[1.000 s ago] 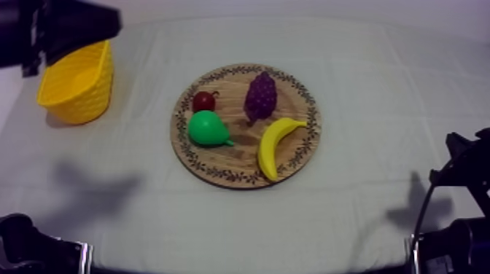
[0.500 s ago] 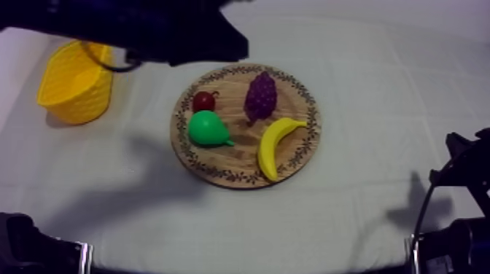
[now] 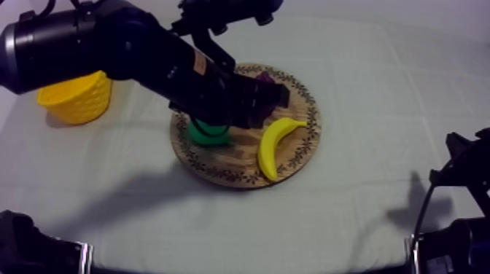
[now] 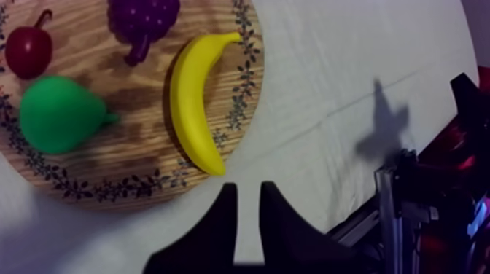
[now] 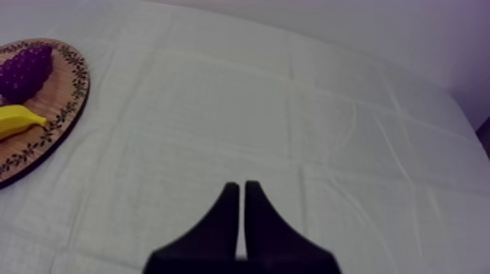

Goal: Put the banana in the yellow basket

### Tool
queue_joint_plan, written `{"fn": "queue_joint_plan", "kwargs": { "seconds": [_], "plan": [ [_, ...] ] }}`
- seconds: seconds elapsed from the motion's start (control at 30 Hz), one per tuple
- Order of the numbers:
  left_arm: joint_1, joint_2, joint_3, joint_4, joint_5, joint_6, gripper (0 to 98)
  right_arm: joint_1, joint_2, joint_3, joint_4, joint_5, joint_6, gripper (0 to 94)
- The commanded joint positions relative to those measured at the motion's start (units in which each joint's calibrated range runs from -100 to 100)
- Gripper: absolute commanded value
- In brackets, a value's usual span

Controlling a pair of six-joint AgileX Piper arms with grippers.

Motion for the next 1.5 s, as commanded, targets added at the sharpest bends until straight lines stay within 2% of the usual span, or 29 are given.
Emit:
{"fn": "queue_joint_plan", "kwargs": {
  "seconds": [0.0,0.13,0.23,0.43,0.6,0.73,1.13,1.47],
  "plan": [
    [0.1,-0.2,1.2,0.03,-0.7,0.0,21.6,0.0,0.0,0.0,0.0,0.0,0.0,0.6],
    [0.5,-0.7,3.1,-0.09,-1.7,0.6,35.9,0.0,0.0,0.0,0.0,0.0,0.0,0.6],
    [0.7,-0.8,3.9,-0.23,-2.0,1.4,40.4,0.0,0.0,0.0,0.0,0.0,0.0,0.6],
    [1.2,-0.7,4.6,-0.16,-2.8,2.7,43.4,0.0,0.0,0.0,0.0,0.0,0.0,0.6],
    [1.4,1.4,2.3,-0.65,-1.3,3.9,43.2,0.0,0.0,0.0,0.0,0.0,0.0,0.6],
    [1.0,5.8,-1.0,-0.15,0.7,4.2,43.0,0.0,0.0,0.0,0.0,0.0,0.0,0.6],
    [-1.0,24.8,-19.1,1.75,13.3,3.5,42.5,0.0,0.0,0.0,0.0,0.0,0.0,0.6],
    [-2.7,34.9,-33.6,1.3,26.5,4.1,41.8,0.0,0.0,0.0,0.0,0.0,0.0,0.6]
  ]
}}
